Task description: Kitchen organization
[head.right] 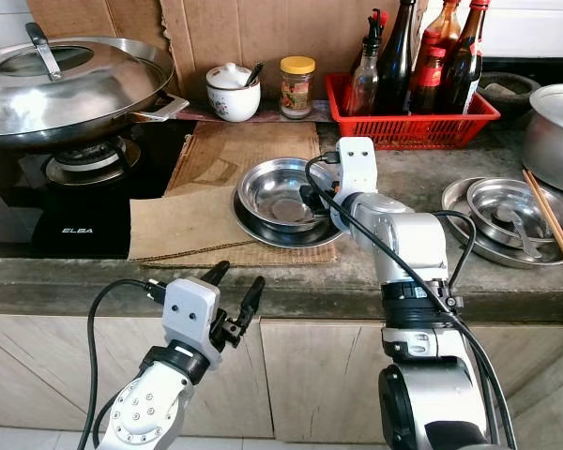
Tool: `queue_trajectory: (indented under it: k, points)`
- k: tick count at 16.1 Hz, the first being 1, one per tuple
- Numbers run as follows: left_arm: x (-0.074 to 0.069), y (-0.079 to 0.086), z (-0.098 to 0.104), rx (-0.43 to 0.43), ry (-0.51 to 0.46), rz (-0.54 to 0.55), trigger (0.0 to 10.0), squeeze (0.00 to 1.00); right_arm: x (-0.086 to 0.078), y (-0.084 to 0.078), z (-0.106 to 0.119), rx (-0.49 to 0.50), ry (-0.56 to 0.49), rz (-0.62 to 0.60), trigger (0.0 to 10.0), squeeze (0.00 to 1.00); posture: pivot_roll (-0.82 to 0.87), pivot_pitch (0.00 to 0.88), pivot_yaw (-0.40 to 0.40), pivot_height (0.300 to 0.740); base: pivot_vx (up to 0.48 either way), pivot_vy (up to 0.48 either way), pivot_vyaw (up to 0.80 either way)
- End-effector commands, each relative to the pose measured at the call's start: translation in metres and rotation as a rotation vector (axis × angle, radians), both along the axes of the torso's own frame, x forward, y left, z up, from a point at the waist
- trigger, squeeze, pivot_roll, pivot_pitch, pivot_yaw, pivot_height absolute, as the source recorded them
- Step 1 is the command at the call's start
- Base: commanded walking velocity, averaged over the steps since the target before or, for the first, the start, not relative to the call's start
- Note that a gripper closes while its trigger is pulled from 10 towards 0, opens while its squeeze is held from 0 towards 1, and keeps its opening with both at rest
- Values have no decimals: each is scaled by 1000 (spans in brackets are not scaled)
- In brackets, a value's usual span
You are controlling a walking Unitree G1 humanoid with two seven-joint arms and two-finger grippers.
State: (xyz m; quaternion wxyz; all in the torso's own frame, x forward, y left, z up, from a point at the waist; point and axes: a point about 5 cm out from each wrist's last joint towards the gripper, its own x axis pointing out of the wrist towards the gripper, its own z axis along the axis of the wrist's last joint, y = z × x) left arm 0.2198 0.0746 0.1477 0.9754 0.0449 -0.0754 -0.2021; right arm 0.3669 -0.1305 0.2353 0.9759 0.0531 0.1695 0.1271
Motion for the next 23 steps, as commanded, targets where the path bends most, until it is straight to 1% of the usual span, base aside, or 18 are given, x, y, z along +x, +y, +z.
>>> queue_trajectory:
  k: [1,3,4,5,6,7,12,15,16,17,18,19,20,21,23]
  points:
    - [-2,-2,7,-24,-28,-16,10000,0,2,3,4,15,25,12,10000,0,182,50,-61,740,0,0,0]
    - [-2,-2,7,-24,-28,-15,10000,0,3,4,1,12,43,13,10000,0,183,52,-60,740,0,0,0]
    - [-2,-1,7,-21,-28,-13,10000,0,3,5,0,19,60,13,8902,0,184,57,-62,740,0,0,0]
    - [-2,-1,6,-20,-27,-10,10000,0,3,7,-2,19,65,20,2510,0,184,57,-62,740,0,0,0]
    - [-2,-1,6,-18,-26,-9,10000,0,3,9,-2,22,68,26,2510,0,184,57,-62,740,0,0,0]
    - [-2,-1,6,-18,-27,-6,10000,0,3,10,-4,17,78,28,0,0,182,59,-61,740,0,0,0]
    - [-1,1,5,-12,-26,3,10000,0,4,11,-4,35,78,14,0,0,184,60,-66,740,0,0,0]
    - [-1,1,5,-9,-26,6,10000,0,4,11,-3,60,79,-4,0,0,184,61,-66,740,0,0,0]
    - [0,0,5,-7,-25,7,10000,0,5,10,-3,88,83,-18,0,0,184,61,-66,740,0,0,0]
    - [0,0,5,-8,-26,7,10000,0,6,8,-2,139,79,-55,0,0,185,61,-64,740,0,0,0]
    - [0,0,6,-9,-27,7,10000,0,7,7,0,211,80,-84,0,0,185,61,-64,740,0,0,0]
    - [0,0,6,-9,-27,8,10000,0,7,6,1,245,75,-97,0,0,185,61,-64,740,0,0,0]
    - [0,0,6,-9,-28,8,10000,0,8,5,4,322,60,-127,0,0,185,61,-62,740,0,0,0]
    - [1,0,6,-9,-28,10,10000,0,8,1,12,455,-13,-199,0,0,184,59,-62,740,0,0,0]
    - [1,0,6,-11,-28,9,10000,0,4,-2,17,527,-98,-252,0,0,179,58,-58,740,0,0,0]
